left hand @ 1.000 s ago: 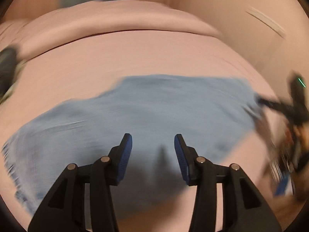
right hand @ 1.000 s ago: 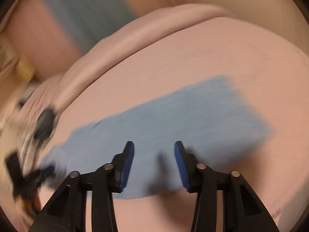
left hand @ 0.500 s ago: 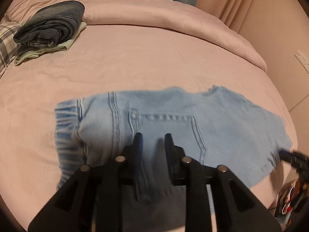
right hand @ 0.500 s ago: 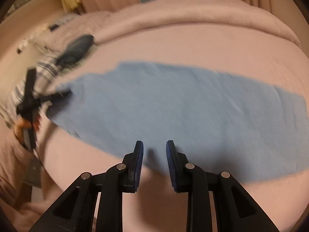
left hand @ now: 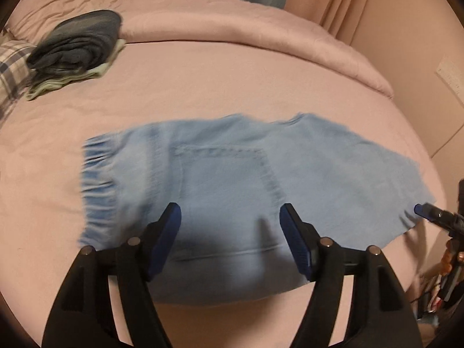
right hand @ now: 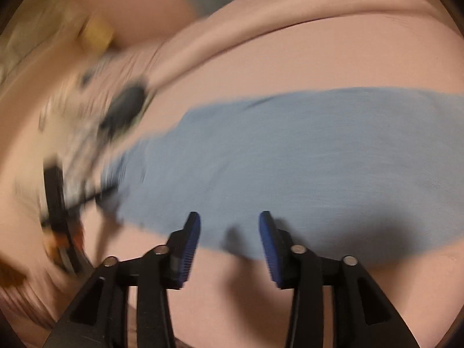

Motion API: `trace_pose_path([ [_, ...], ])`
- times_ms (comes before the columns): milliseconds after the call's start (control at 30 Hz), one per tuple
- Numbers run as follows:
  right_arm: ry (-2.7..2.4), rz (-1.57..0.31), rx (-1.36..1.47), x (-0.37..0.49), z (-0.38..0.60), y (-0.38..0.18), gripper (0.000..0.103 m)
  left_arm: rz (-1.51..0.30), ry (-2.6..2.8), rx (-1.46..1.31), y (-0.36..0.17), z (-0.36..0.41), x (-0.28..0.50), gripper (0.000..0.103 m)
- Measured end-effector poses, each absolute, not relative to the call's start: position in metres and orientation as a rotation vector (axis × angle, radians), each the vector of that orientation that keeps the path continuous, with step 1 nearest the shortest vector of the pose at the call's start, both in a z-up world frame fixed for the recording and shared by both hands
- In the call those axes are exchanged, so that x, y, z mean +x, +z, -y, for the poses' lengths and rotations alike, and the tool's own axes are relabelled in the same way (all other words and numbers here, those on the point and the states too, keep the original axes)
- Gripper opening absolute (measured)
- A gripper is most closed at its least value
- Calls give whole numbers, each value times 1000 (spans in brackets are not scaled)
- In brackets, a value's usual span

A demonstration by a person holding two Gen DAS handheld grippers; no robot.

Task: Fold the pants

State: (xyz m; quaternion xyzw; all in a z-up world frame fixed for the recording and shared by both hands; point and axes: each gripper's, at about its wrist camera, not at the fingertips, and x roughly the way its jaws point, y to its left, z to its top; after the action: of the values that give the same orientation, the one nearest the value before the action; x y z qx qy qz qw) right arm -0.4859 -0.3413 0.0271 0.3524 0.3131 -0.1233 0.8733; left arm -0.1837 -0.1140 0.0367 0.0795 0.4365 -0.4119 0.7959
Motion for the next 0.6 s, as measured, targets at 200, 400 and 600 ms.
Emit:
trace_pose_path([
  [200, -548, -415, 1063, -595, 410, 9, 48, -989, -1036, 123, 44, 164, -210, 72],
  [400, -651, -326, 1192, -650, 424, -15, 49, -1031, -1158, 144, 45, 214, -235, 73],
  [600, -439, -337, 1109, -615, 418, -3, 49, -1000, -1092, 142, 44, 231, -213, 73],
])
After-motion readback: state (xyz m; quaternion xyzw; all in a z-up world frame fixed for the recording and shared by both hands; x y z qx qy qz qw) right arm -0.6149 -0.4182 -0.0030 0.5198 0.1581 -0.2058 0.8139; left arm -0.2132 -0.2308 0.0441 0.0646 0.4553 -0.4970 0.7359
